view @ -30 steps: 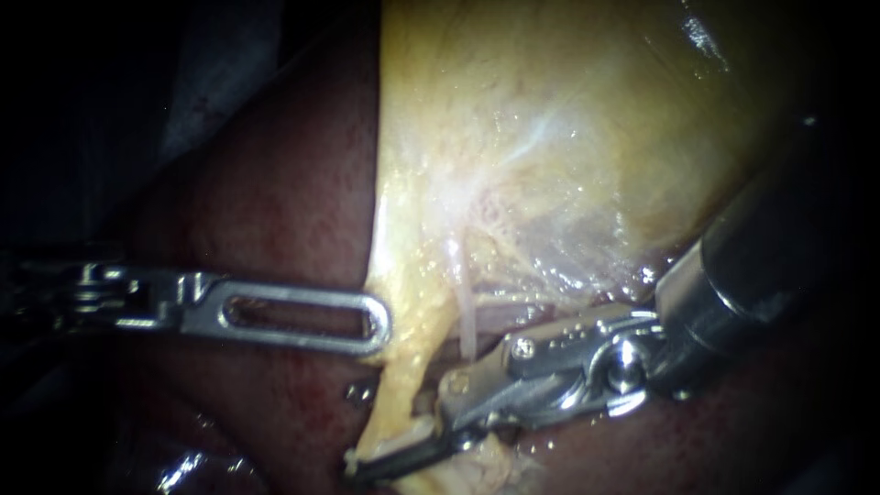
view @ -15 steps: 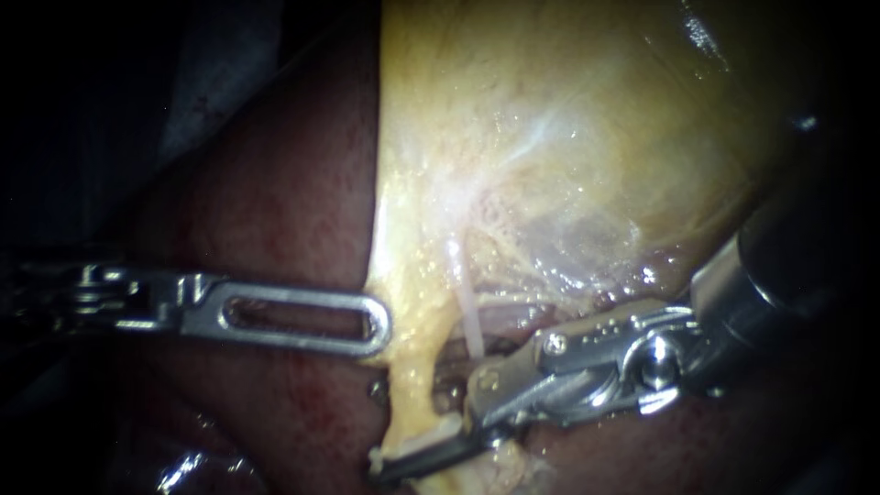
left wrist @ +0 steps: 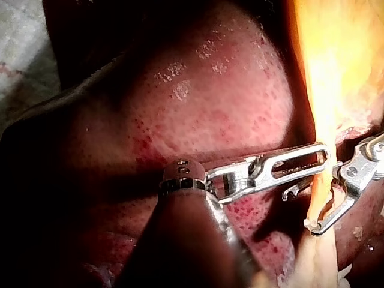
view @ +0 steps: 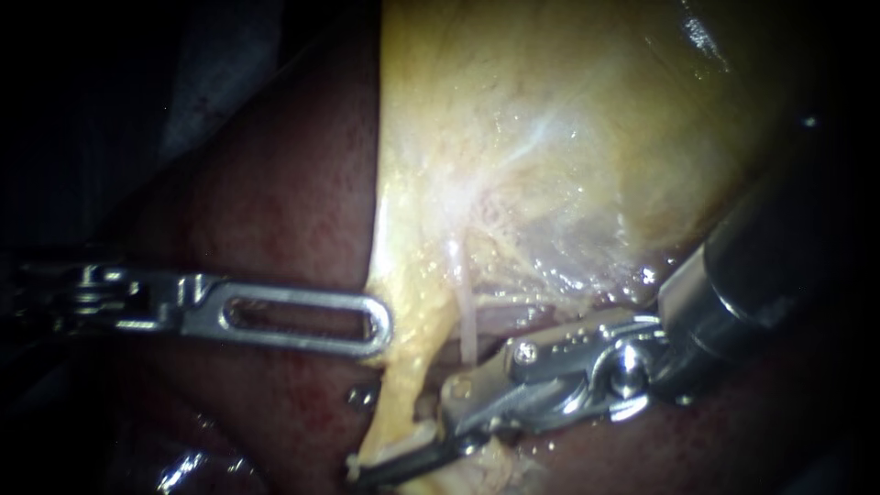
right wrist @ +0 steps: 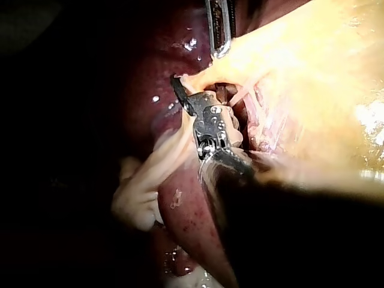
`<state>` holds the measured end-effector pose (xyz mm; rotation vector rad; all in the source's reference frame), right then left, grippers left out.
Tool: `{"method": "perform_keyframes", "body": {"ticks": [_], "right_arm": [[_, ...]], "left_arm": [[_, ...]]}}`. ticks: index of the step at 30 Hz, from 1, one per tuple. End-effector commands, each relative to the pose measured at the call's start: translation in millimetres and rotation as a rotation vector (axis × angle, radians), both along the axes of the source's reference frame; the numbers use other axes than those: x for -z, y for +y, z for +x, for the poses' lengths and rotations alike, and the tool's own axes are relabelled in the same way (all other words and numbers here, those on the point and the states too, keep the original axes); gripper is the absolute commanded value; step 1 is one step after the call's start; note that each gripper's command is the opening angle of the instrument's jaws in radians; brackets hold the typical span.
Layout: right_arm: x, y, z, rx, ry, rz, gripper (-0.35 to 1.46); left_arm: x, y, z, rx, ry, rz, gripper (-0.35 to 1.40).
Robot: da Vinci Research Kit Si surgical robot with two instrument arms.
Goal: Going back first clip left tube
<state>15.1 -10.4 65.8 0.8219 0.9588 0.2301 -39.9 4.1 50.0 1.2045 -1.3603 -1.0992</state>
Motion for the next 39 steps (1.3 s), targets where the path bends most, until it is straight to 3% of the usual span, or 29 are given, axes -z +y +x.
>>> {"method": "perform_keyframes", "body": {"ticks": [1,18,24,33,36,39], "right_arm": [[0.1,-0.1,-0.2,0.008,0.004,0.0,0.6],[2.3,-1.8,-1.6,0.091,0.04,0.012,0.6],[2.3,-1.8,-1.6,0.091,0.04,0.012,0.6],[2.6,-0.8,-1.6,0.093,0.041,0.019,0.6],[2.5,-0.3,-1.7,0.076,0.038,0.013,0.6],[2.3,0.2,-1.8,0.037,0.029,-0.005,0.6]], "left_arm": [[0.0,0.0,0.0,-0.001,0.0,0.0,-0.35],[-0.2,0.2,-0.1,-0.001,0.0,0.0,-0.35],[-1.1,0.8,-0.4,-0.001,0.0,0.0,-0.35],[-0.5,0.8,-0.4,0.003,-0.006,0.002,-0.35],[-0.1,0.5,-0.4,0.004,-0.008,0.002,-0.35],[0.5,0.3,-0.4,0.004,-0.009,0.003,-0.35]]}}
